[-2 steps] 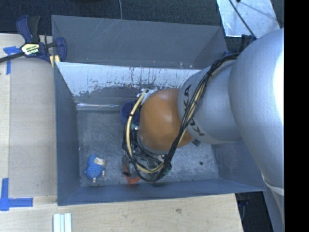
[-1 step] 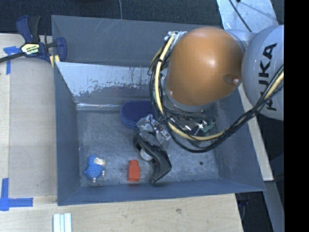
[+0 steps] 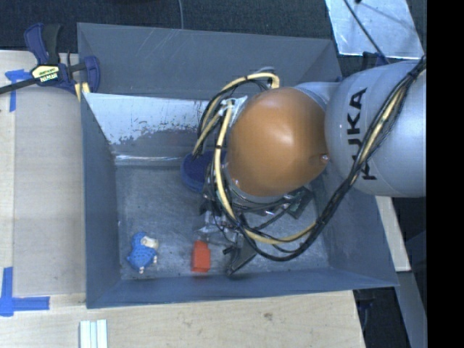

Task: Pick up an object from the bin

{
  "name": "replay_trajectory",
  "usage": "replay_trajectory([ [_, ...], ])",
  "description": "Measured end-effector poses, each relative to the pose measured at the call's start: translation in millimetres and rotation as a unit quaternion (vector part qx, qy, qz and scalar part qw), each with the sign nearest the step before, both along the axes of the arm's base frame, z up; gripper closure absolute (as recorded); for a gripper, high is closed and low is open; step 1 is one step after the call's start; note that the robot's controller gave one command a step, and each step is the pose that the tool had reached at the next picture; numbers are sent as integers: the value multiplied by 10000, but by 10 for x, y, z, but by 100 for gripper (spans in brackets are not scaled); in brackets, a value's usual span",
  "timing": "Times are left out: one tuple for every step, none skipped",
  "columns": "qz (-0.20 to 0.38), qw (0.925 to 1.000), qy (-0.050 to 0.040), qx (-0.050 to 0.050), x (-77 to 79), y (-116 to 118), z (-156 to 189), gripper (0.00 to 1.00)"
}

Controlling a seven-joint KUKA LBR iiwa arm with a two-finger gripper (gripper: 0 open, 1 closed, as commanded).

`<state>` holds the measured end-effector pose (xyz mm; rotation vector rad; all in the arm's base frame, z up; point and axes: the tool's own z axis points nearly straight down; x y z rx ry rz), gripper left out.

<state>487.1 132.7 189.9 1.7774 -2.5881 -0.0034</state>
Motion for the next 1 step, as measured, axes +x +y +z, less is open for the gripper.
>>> replay_trajectory([
  [1553,9878,-54,13,290,130,647,100],
])
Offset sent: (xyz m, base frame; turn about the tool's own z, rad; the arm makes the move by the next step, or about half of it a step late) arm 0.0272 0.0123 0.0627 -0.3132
